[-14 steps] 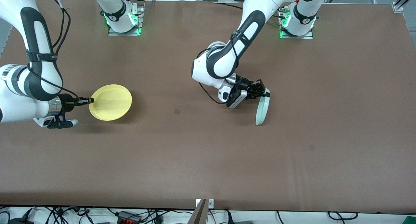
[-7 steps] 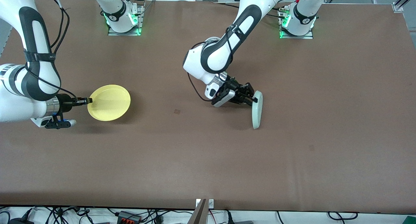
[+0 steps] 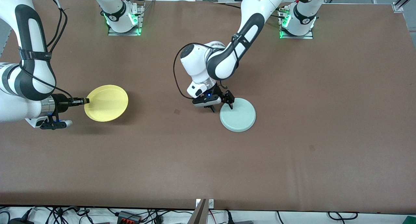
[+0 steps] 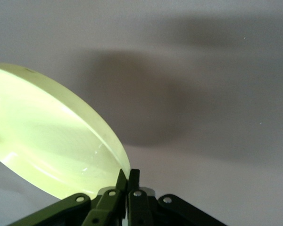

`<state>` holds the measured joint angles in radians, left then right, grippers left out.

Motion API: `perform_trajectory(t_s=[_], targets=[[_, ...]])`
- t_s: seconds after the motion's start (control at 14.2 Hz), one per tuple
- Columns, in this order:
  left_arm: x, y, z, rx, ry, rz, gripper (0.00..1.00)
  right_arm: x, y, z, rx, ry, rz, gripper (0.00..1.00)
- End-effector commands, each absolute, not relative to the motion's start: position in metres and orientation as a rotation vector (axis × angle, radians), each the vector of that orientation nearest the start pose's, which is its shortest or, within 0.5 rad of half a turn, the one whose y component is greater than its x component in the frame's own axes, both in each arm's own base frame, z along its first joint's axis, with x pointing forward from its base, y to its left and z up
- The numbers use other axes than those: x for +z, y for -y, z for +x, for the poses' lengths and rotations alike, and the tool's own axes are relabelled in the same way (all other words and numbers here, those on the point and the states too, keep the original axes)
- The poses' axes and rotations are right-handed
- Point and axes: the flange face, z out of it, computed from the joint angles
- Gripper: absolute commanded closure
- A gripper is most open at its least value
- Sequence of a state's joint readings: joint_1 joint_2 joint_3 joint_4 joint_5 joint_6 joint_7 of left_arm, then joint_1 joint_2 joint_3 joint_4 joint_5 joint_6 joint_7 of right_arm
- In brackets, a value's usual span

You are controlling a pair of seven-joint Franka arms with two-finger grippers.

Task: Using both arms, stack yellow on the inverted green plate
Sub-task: 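Release the green plate and withdraw the left gripper while the right gripper carries yellow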

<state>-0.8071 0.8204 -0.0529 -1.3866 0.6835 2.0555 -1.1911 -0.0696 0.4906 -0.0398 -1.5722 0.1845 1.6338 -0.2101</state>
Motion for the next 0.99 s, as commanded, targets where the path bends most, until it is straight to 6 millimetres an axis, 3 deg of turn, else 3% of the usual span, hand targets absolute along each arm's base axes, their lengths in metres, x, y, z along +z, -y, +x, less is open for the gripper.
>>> perform_trajectory(t_s=[0.0, 0.14, 0.28, 0.35, 0.42, 0.56, 0.7, 0.92], targets=[[0.265, 0.51, 0.523, -0.542, 0.065, -2.775, 0.0, 0.346, 0.044, 0.639, 0.56, 0.115, -2.863, 1.0], [0.302, 0.486, 0.542, -0.563, 0.102, -2.777, 0.0, 0.345, 0.036, 0.64, 0.562, 0.126, -2.857, 1.0], [0.328, 0.462, 0.553, -0.507, 0.111, -2.757, 0.0, 0.34, 0.018, 0.64, 0.578, 0.167, -2.851, 1.0], [0.344, 0.441, 0.565, -0.457, 0.104, -2.752, 0.0, 0.336, 0.012, 0.638, 0.608, 0.175, -2.84, 1.0], [0.363, 0.422, 0.574, -0.419, 0.068, -2.755, 0.0, 0.33, -0.005, 0.637, 0.634, 0.192, -2.817, 1.0], [0.394, 0.375, 0.597, -0.316, 0.045, -2.787, 0.0, 0.324, -0.067, 0.635, 0.652, 0.187, -2.749, 1.0], [0.419, 0.323, 0.623, -0.3, 0.043, -2.794, 0.0, 0.321, -0.128, 0.638, 0.669, 0.076, -2.719, 1.0], [0.45, 0.25, 0.645, -0.202, -0.05, -2.849, 0.0, 0.318, -0.217, 0.64, 0.692, -0.011, -2.757, 1.0]])
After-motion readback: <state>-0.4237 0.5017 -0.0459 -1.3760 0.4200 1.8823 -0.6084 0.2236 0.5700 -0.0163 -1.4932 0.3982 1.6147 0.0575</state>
